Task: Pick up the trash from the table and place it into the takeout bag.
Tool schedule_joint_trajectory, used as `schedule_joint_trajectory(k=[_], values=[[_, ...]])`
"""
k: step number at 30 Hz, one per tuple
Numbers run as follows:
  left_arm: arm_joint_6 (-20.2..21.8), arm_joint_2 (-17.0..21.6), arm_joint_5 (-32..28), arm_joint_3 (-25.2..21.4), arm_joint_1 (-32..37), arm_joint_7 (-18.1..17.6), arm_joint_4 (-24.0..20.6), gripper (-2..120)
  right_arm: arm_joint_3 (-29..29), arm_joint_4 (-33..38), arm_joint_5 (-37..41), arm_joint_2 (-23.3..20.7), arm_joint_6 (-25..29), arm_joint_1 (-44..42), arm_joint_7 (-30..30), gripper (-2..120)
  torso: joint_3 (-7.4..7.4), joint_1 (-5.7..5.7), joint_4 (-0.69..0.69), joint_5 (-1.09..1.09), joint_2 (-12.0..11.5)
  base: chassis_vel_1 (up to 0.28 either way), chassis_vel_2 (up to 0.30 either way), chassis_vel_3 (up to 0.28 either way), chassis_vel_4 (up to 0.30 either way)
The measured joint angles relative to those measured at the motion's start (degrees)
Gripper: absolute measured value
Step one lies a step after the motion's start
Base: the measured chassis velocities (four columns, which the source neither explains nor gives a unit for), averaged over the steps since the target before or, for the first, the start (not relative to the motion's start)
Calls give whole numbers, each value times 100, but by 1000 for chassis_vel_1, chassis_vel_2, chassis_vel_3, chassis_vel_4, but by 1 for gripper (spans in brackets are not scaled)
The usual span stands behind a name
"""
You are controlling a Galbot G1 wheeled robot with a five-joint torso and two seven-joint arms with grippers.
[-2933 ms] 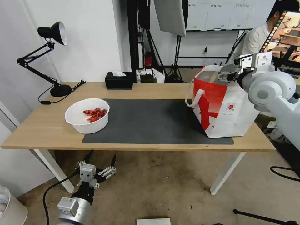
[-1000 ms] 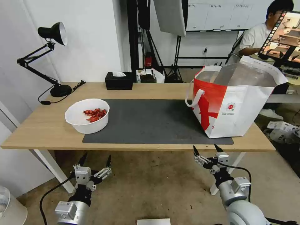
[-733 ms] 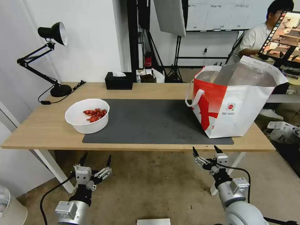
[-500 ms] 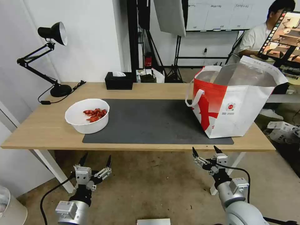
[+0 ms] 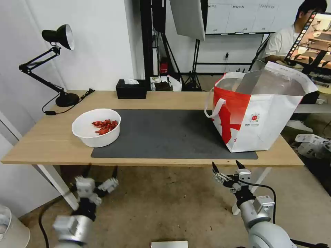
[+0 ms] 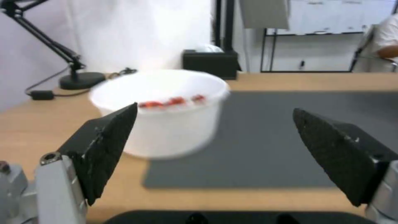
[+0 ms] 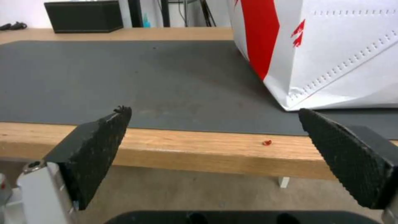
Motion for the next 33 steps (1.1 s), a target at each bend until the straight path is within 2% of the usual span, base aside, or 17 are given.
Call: schedule_joint_trajectory(k=[3, 4, 5, 8, 9, 11, 12, 14, 15, 16, 18, 19, 22, 23, 25, 33], values=[[513, 749, -978, -472, -527, -314, 31, 100, -1, 1, 2, -1, -1, 1, -2, 100, 0, 0, 1, 0, 0, 0, 0, 0, 0], [732, 1110, -1495, -581, -785, -504, 137, 100, -1, 1, 4, -1, 0, 1, -2, 100, 0, 0, 0, 0, 0, 0, 0, 0, 0], [732, 1110, -1495, -581, -785, -504, 137, 100, -1, 1, 4, -1, 0, 1, -2, 100, 0, 0, 0, 0, 0, 0, 0, 0, 0], [1370, 1839, -2718, -612, -1386, -964, 469, 100, -1, 1, 4, -1, 0, 3, -3, 100, 0, 0, 1, -2, 0, 0, 0, 0, 0], [1370, 1839, -2718, -612, -1386, -964, 469, 100, -1, 1, 4, -1, 0, 3, -3, 100, 0, 0, 1, -2, 0, 0, 0, 0, 0], [2099, 2264, -3868, -486, -1881, -1431, 736, 100, 0, 1, 5, -1, 1, 3, -3, 100, 0, 0, 1, 0, 0, 0, 0, 0, 0], [2099, 2264, -3868, -486, -1881, -1431, 736, 100, 0, 1, 5, -1, 1, 3, -3, 100, 0, 0, 1, 0, 0, 0, 0, 0, 0], [2632, 2558, -4757, -215, -2517, -1860, 1158, 100, 0, 1, 5, -1, 1, 4, -4, 100, 1, 0, 1, -1, 0, 0, 0, 0, 0], [2807, 2648, -5061, -83, -2807, -2014, 1333, 100, 0, 1, 5, -1, 1, 4, -4, 100, 1, 1, 0, -1, -1, 0, 0, 0, 0], [2807, 2648, -5061, -83, -2807, -2014, 1333, 100, 0, 1, 5, -1, 1, 4, -4, 100, 1, 1, 0, -1, -1, 0, 0, 0, 0], [3174, 2825, -5906, 363, -3593, -2485, 1840, 100, 0, 1, 5, -2, 1, 5, -4, 100, 1, 1, 0, 0, -1, 0, 0, 0, 0], [3174, 2825, -5906, 363, -3593, -2485, 1840, 100, 0, 1, 5, -2, 1, 5, -4, 100, 1, 1, 0, 0, -1, 0, 0, 0, 0], [3347, 2895, -6089, 883, -4313, -2792, 2463, 100, -1, 1, 5, -1, 1, 5, -4, 100, 0, 1, -1, 0, -1, 0, 0, 0, 0], [3347, 2895, -6089, 883, -4313, -2792, 2463, 100, -1, 1, 5, -1, 1, 5, -4, 100, 0, 1, -1, 0, -1, 0, 0, 0, 0], [3394, 2881, -5962, 1101, -4616, -2940, 2842, 100, 0, 0, 5, -1, 1, 5, -4, 100, 1, 1, 0, 0, -1, 0, 0, 0, 0], [3542, 2711, -5946, 1344, -4943, -3063, 3498, 100, 0, 0, 5, -2, 1, 5, -4, 100, 0, 0, 1, 0, -1, 0, 0, 0, 0]])
